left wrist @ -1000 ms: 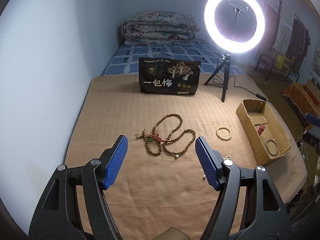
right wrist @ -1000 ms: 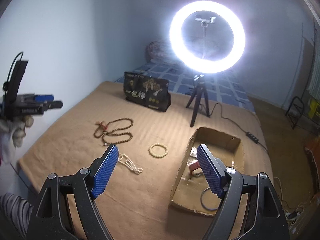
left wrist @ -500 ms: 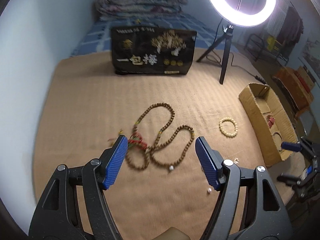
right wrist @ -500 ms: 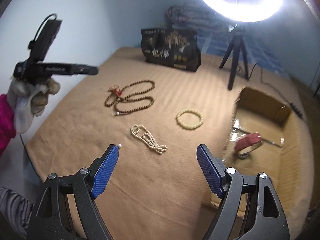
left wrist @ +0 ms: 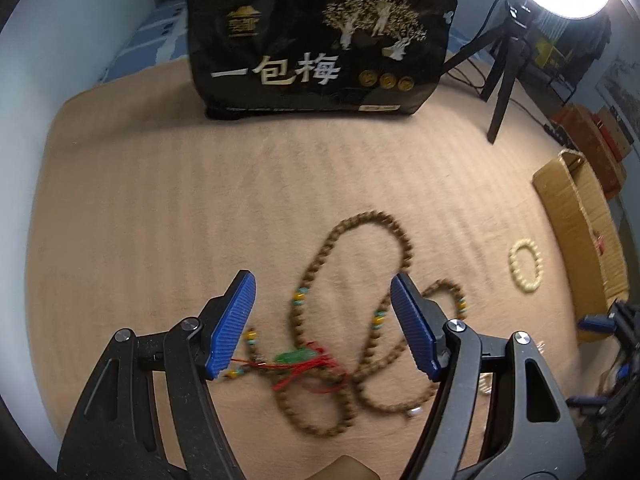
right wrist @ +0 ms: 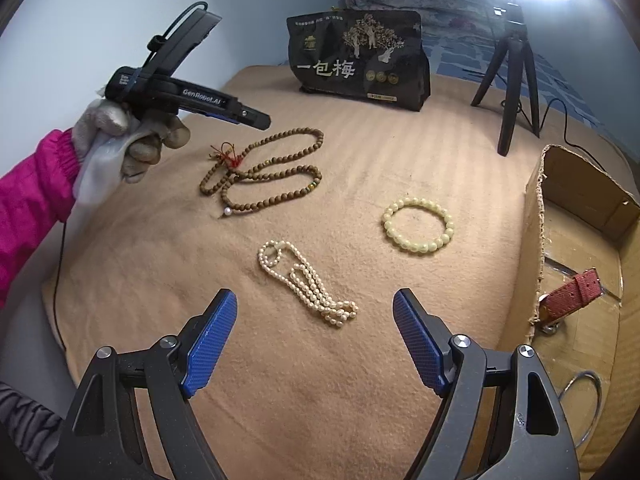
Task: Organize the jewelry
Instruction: 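Withdraw both tools from the box back over the blanket, then lower the left gripper onto the brown bead necklace and close on it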
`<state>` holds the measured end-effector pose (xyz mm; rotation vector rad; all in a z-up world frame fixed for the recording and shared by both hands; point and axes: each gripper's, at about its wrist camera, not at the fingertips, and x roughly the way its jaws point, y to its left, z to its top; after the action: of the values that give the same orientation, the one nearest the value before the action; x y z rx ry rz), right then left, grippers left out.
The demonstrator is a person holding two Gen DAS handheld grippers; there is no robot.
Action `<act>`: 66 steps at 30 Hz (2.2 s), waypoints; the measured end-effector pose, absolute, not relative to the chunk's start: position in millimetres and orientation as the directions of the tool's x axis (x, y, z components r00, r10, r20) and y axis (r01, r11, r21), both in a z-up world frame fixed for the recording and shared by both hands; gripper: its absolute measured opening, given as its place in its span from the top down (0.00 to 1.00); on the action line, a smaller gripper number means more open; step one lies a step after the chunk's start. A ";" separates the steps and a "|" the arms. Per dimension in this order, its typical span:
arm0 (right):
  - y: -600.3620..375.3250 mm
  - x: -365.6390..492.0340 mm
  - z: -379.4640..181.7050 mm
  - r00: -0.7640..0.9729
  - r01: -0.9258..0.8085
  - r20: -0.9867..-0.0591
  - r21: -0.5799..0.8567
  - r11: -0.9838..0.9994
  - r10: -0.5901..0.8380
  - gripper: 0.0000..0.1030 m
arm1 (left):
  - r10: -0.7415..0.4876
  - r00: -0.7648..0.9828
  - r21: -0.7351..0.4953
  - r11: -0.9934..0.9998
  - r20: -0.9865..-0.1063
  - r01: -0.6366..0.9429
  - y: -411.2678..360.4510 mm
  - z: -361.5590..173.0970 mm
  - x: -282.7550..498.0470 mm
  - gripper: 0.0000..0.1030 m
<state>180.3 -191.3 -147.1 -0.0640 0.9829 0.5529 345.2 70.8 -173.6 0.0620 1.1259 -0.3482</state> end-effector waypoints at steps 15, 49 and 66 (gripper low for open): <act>-193.0 188.0 -162.4 0.411 -0.472 -0.807 0.211 0.856 0.425 0.30 | -0.266 0.411 -0.178 0.955 -0.872 0.238 122.0 -170.4 328.8 0.60; -169.4 207.3 -178.1 0.343 -0.515 -0.848 0.190 0.836 0.404 0.32 | -0.315 0.163 -0.215 0.868 -0.935 0.447 16.9 -205.2 335.4 0.44; -145.9 219.7 -184.9 0.295 -0.635 -0.890 0.090 0.767 0.348 0.32 | -0.198 0.188 -0.057 0.820 -0.962 0.569 -25.9 -211.4 302.4 0.44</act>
<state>219.7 -145.9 -184.9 -0.3042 1.0887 0.6674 302.4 -25.9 -211.4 0.3470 1.2744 -0.5546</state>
